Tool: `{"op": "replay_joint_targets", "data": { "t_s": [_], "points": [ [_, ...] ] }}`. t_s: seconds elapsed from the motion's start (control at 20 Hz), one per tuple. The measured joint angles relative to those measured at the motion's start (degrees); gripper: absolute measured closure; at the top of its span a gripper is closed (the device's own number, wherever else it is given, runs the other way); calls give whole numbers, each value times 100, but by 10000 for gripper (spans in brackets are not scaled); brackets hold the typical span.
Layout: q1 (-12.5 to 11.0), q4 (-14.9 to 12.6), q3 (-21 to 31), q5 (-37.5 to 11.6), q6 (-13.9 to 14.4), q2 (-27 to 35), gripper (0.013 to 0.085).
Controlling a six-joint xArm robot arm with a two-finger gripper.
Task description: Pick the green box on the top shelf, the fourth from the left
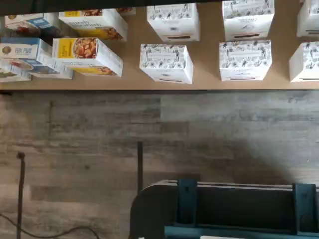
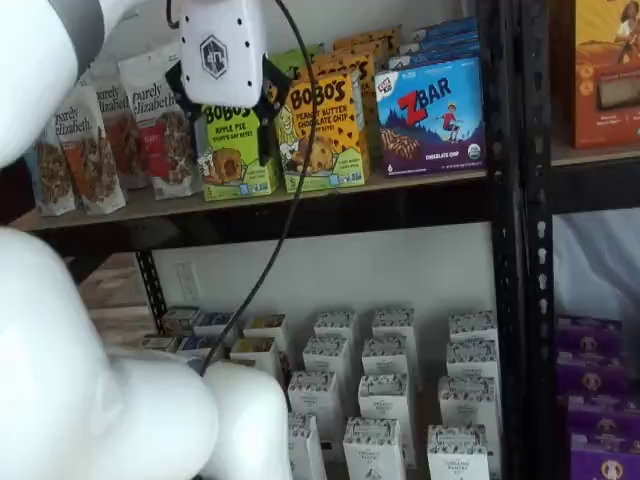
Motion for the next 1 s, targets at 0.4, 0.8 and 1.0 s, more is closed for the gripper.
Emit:
{"op": "replay_joint_targets", "data": {
  "t_s": [0.4,0.8,1.0],
  "points": [
    [467,-126,9,-414,343,113,130],
    [1406,-434,-61,-1090,1072,485,130],
    [1989,-768,-155,-1498,1536,768,130]
  ]
}}
